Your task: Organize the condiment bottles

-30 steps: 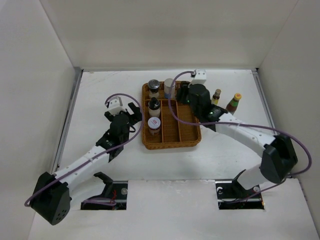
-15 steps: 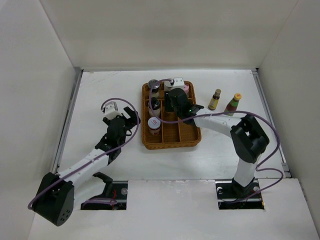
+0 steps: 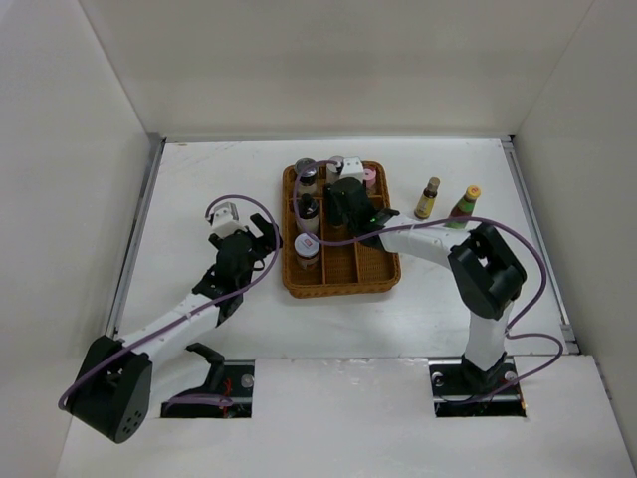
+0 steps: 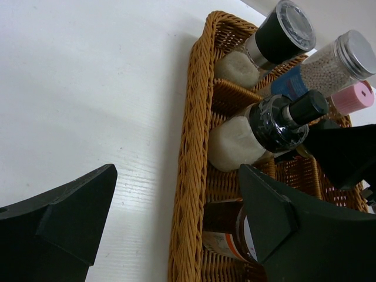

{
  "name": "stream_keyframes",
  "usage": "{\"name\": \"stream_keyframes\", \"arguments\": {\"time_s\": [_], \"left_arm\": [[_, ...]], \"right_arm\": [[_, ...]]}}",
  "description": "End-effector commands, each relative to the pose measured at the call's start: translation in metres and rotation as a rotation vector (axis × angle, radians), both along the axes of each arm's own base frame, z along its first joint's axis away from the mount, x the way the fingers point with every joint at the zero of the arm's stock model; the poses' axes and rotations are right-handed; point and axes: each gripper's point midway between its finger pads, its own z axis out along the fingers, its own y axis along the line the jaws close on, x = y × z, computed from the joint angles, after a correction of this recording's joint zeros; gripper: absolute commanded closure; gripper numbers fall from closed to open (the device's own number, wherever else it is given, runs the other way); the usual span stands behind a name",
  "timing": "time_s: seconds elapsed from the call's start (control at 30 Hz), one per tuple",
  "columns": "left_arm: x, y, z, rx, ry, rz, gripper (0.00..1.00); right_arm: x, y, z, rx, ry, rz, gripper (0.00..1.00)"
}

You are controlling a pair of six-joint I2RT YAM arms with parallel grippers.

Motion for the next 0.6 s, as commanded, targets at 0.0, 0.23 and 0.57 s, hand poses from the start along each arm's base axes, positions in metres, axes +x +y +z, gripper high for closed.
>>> {"name": "stream_keyframes", "arguments": {"time_s": [0.0,0.23,0.57], "left_arm": [[0.006,-0.003,0.019,-0.041,-0.057,0.000,0.15],[0.004,0.000,0.027,-0.047,-0.074,0.008,0.15],[0.002,-0.004,0.037,-0.061,-0.099,-0.005,0.15]], "right_arm": [[0.007,0.006,0.024,0.033,-0.056,-0.011,0.33],[-0.009,0.002,0.079,0.112,-0.122,0.028,0.14],[0.014,-0.140,0.121,0.126,-0.195,-0.263,0.48]]}}
